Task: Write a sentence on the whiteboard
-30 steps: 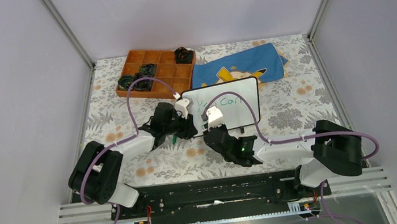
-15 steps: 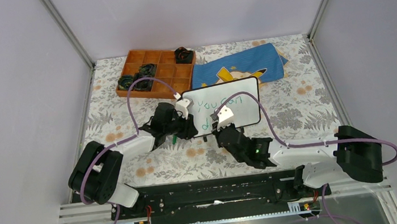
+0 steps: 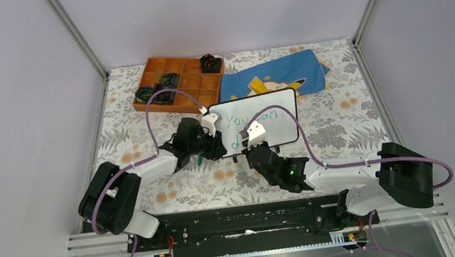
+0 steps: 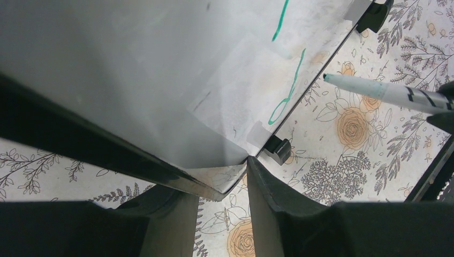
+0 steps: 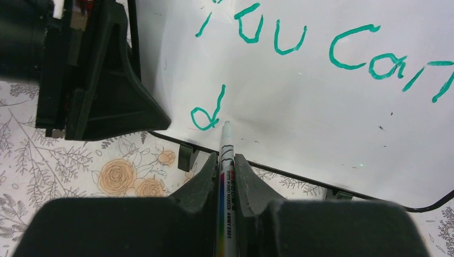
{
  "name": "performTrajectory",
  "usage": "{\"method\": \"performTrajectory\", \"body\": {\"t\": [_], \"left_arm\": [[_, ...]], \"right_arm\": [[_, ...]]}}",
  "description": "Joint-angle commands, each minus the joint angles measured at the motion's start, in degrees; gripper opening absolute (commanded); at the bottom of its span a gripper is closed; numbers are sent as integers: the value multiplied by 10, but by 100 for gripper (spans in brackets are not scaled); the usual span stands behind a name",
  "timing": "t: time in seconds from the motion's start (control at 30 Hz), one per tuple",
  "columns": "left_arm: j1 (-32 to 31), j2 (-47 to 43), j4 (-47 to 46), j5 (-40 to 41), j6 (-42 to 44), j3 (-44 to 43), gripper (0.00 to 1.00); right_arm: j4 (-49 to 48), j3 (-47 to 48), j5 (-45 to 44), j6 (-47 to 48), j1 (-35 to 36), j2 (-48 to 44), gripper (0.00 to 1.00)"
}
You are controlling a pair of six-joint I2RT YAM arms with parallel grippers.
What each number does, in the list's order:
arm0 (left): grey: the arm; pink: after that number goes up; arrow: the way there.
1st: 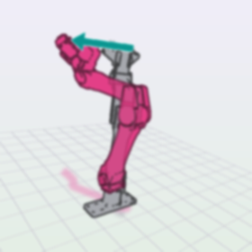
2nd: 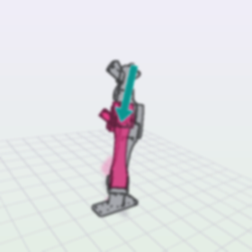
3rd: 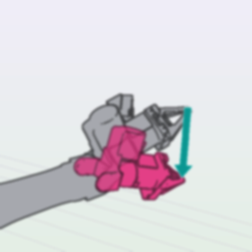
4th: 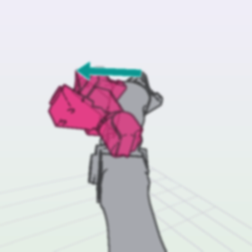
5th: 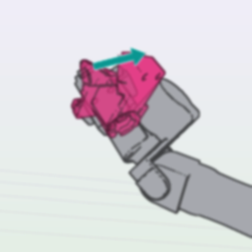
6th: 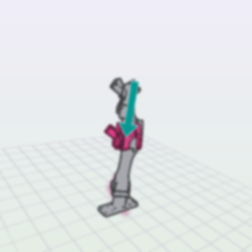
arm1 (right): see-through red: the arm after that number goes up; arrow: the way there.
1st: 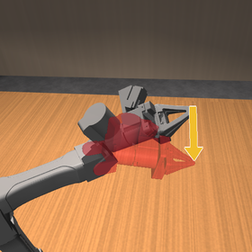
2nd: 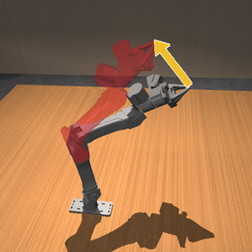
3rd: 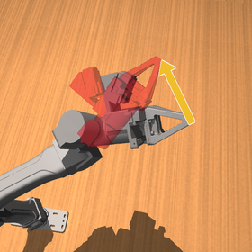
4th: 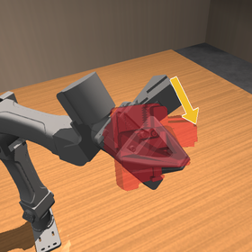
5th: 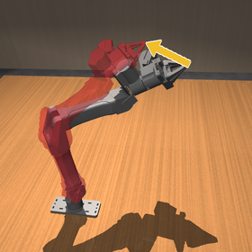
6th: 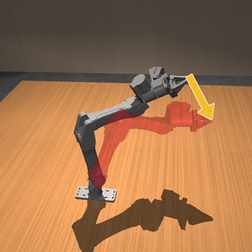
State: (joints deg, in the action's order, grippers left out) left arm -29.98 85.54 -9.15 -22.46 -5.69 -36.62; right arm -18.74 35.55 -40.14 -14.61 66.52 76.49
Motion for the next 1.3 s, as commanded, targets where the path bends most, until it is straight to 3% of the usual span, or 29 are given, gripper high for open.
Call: {"method": "performTrajectory", "body": {"t": [0.0, 0.6, 1.27], "left_arm": [[-8, -10, 0, 5, 15, -11, 42], [-8, -10, 1, 6, 17, -11, 42], [-9, -11, 2, 7, 16, -11, 42]], "right_arm": [[-26, 31, -29, -2, -9, 7, 0], [2, 37, 11, -19, -14, 37, 0], [35, 30, -22, -26, -21, 21, 0]]}}
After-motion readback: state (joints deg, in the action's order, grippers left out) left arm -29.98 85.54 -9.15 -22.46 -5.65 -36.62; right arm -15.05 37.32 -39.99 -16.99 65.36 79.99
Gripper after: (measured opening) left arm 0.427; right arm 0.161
